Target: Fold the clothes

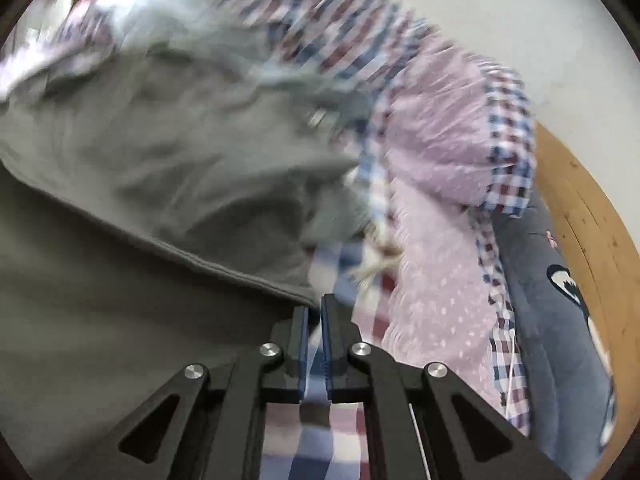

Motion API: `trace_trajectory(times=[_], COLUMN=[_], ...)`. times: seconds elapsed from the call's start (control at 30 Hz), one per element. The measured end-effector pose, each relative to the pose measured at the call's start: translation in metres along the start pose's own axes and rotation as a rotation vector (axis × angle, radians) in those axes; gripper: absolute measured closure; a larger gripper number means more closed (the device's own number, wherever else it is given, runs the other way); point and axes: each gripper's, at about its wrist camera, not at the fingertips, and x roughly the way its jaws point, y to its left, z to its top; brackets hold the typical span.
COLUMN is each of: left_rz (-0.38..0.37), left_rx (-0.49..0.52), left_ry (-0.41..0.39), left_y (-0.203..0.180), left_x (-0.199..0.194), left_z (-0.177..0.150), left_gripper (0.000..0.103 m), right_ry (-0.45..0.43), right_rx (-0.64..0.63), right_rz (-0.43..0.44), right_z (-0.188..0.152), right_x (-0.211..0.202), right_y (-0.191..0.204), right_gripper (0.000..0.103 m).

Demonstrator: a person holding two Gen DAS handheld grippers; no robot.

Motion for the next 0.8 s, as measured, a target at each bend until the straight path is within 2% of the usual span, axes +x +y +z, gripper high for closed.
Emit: trace_trajectory(times=[0.1, 0.17, 0.2, 0.27, 0.3, 0.43, 0.57, 0.8], left_rz=[0.024, 0.031, 0.033, 0.035, 0.036, 0.032, 0.028, 0.031], left_rx=[-0.012, -0.014, -0.015, -0.015, -0.014, -0.017, -0.017, 0.006], left_ry=[0.007, 0.009, 0.01, 0.011, 0.012, 0.009, 0.005, 0.001], left_y=[0.004, 0.005, 0.006, 0.006, 0.006, 0.006, 0.005, 0.002], left_x=[0.001, 0.001, 0.001, 0.001, 0.002, 0.001, 0.001, 0.002], left_z=[0.0, 0.0, -0.001, -0.001, -0.002, -0.002, -0.001, -0.003], left_gripper=[0.1, 0.1, 0.1, 0.1, 0.1, 0.1, 0.1, 0.1], right_ry=[0.13, 0.206, 0.208, 0.194, 0.181, 0.078, 0.018, -0.026], right_rx=[-0.034, -0.005, 0.023, 0.092, 0.131, 0.317, 0.446, 0.704], right_rz=[0.046, 0.103, 0.139, 0.2, 0.223, 0.346, 0.407, 0.514], right_z=[-0.014, -0.028, -0.032, -0.038, -0.039, -0.03, -0.008, 0.061], right_x=[0.019, 0.026, 0.024, 0.018, 0.016, 0.008, 0.015, 0.051], right_y=[0.003, -0.004, -0.011, -0.026, -0.033, -0.067, -0.083, -0.122], right_gripper=[0.097, 0.097, 0.097, 0.095, 0.09, 0.064, 0.062, 0.055])
